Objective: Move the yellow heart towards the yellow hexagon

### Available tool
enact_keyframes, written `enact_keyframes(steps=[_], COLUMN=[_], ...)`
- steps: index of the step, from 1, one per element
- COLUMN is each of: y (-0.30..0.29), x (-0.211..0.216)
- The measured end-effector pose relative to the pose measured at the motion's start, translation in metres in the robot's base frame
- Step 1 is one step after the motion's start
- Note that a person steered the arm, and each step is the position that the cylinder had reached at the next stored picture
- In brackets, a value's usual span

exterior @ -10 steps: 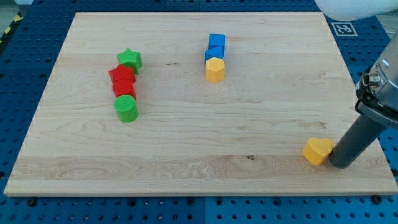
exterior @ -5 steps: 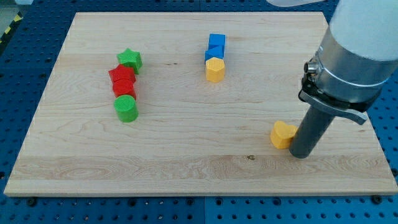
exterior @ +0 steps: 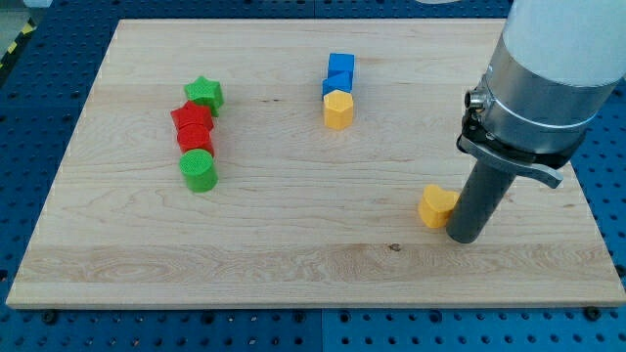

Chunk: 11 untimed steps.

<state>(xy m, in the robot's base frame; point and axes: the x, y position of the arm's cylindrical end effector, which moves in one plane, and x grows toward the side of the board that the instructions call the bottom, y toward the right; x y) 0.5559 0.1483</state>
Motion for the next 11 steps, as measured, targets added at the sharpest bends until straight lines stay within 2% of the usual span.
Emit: enact_keyframes(steps=[3, 6, 8, 11], y=[-0.021, 0.003, -0.031, -0.043], x=[-0.009, -0.02, -0.051, -0.047])
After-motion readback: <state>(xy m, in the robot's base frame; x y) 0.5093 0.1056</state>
